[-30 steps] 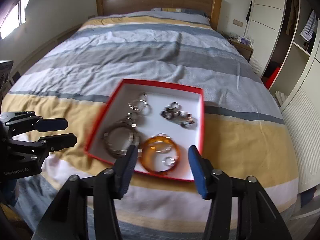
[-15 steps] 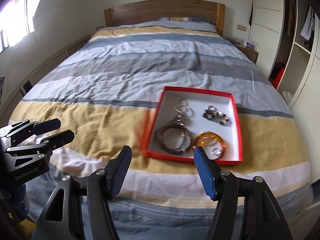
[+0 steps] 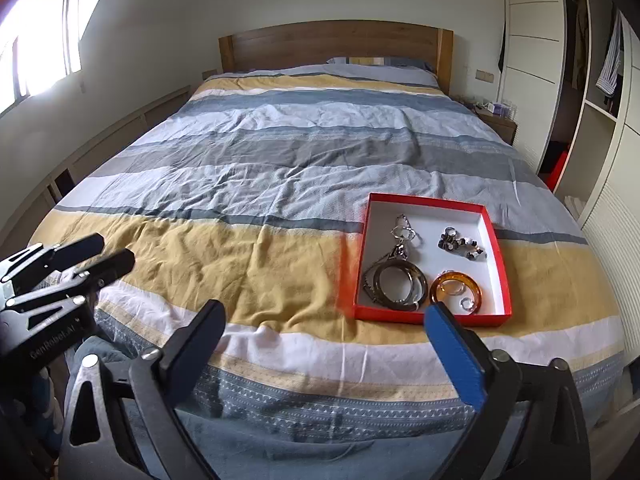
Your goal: Organize jewelry
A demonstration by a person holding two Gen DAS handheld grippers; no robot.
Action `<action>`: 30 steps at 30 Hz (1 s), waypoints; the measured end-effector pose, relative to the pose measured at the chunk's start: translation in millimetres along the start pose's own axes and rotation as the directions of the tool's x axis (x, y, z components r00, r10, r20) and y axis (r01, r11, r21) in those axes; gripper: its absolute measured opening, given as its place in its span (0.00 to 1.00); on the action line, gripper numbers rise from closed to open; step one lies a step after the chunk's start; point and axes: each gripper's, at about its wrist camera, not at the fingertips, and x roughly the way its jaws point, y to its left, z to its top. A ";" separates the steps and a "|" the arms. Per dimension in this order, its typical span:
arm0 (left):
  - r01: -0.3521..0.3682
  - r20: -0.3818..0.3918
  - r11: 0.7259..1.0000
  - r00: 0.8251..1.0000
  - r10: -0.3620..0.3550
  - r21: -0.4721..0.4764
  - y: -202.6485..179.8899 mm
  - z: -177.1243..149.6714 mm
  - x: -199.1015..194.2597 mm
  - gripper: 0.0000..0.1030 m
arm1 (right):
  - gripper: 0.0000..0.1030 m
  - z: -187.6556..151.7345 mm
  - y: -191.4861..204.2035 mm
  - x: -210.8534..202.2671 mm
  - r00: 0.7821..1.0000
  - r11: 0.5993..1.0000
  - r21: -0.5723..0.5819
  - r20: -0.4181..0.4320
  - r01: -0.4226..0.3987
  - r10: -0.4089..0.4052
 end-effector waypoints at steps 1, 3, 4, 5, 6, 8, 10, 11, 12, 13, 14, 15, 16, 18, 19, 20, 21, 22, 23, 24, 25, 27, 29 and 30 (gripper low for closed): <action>-0.002 0.002 1.000 1.000 0.002 -0.005 2.4 -0.7 -1.2 0.44 | 0.99 -0.7 0.5 -0.2 1.000 1.000 0.004 -0.001 0.002 -0.002; -0.012 0.001 1.000 1.000 0.012 -0.015 7.5 -2.3 -2.4 0.44 | 0.99 -3.0 1.9 -0.7 1.000 1.000 0.008 -0.004 0.008 -0.008; -0.017 0.000 1.000 1.000 0.017 -0.019 9.2 -3.0 -2.4 0.44 | 0.99 -3.4 1.7 -0.3 1.000 1.000 0.009 -0.005 0.012 -0.012; -0.024 -0.001 0.999 1.000 0.024 -0.024 11.3 -4.2 -2.5 0.44 | 0.99 -4.1 2.1 0.1 1.000 1.000 0.010 -0.006 0.017 -0.017; -0.027 -0.003 0.999 1.000 0.027 -0.028 12.8 -4.8 -2.3 0.44 | 0.99 -5.2 1.6 0.4 1.000 1.000 0.015 -0.008 0.021 -0.021; -0.027 -0.003 0.999 1.000 0.027 -0.035 16.0 -6.9 -2.3 0.44 | 0.99 -8.1 -0.2 1.1 1.000 0.999 0.029 -0.010 0.027 -0.027; -0.031 -0.005 0.999 1.000 0.031 -0.040 18.2 -8.8 -2.1 0.44 | 0.99 -10.7 -1.8 2.2 0.999 0.999 0.039 -0.014 0.037 -0.036; -0.033 -0.005 0.999 0.999 0.032 -0.041 18.9 -9.4 -1.8 0.44 | 0.99 -12.0 -2.4 3.2 0.999 0.998 0.042 -0.017 0.042 -0.041; -0.033 -0.004 0.999 0.999 0.033 -0.042 19.8 -10.1 -1.8 0.44 | 0.99 -13.5 -3.6 4.6 0.999 0.998 0.045 -0.021 0.046 -0.045; -0.033 -0.005 0.999 0.999 0.033 -0.041 20.1 -10.2 -1.5 0.44 | 0.99 -15.2 -4.7 6.1 0.998 0.998 0.048 -0.026 0.051 -0.050; -0.033 -0.006 0.999 0.999 0.033 -0.041 20.3 -10.3 -1.3 0.44 | 0.99 -16.7 -5.7 7.3 0.998 0.997 0.051 -0.029 0.056 -0.054; -0.034 -0.009 0.999 0.999 0.034 -0.041 21.1 -11.2 -0.5 0.44 | 0.99 -18.7 -6.8 9.0 0.998 0.997 0.055 -0.033 0.060 -0.058; -0.036 -0.013 0.998 0.999 0.035 -0.042 22.2 -11.9 0.2 0.44 | 0.99 -19.9 -7.1 10.0 0.998 0.996 0.056 -0.036 0.062 -0.060; -0.038 -0.018 0.998 0.999 0.037 -0.043 24.3 -13.1 1.6 0.44 | 0.99 -22.5 -7.8 12.8 0.997 0.996 0.055 -0.044 0.067 -0.064; -0.039 -0.022 0.998 0.999 0.038 -0.042 25.0 -13.8 2.6 0.44 | 0.99 -23.9 -8.2 14.4 0.997 0.996 0.054 -0.047 0.068 -0.066; -0.040 -0.025 0.998 0.999 0.039 -0.041 25.0 -14.5 3.7 0.45 | 0.99 -25.0 -8.4 15.4 0.997 0.996 0.054 -0.049 0.069 -0.066; -0.041 -0.029 0.998 0.999 0.040 -0.039 25.3 -15.1 5.4 0.45 | 0.99 -26.3 -8.8 16.7 0.996 0.996 0.056 -0.051 0.070 -0.067; -0.042 -0.034 0.998 0.999 0.041 -0.038 25.1 -16.0 7.3 0.45 | 0.99 -27.4 -9.1 18.2 0.996 0.996 0.056 -0.055 0.070 -0.067; -0.042 -0.038 0.998 0.998 0.041 -0.037 24.7 -16.6 8.6 0.45 | 0.99 -28.4 -9.2 19.4 0.996 0.996 0.057 -0.058 0.070 -0.067; -0.042 -0.042 0.998 0.998 0.040 -0.036 24.6 -17.3 10.2 0.45 | 0.99 -29.4 -10.0 21.1 0.996 0.996 0.059 -0.061 0.071 -0.067; -0.042 -0.049 0.999 0.998 0.041 -0.034 24.0 -18.5 12.0 0.45 | 0.99 -29.8 -10.4 22.0 0.996 0.996 0.060 -0.063 0.072 -0.068; -0.041 -0.059 0.999 0.998 0.039 -0.032 23.5 -20.5 14.8 0.45 | 0.99 -31.1 -11.7 24.2 0.995 0.995 0.063 -0.066 0.073 -0.069; -0.039 -0.069 0.999 0.997 0.037 -0.032 23.1 -22.3 18.0 0.45 | 0.99 -32.5 -13.1 26.9 0.995 0.995 0.067 -0.071 0.077 -0.072; -0.039 -0.076 0.999 0.996 0.036 -0.031 22.3 -23.6 19.8 0.45 | 0.99 -33.1 -13.7 28.6 0.995 0.995 0.068 -0.074 0.078 -0.072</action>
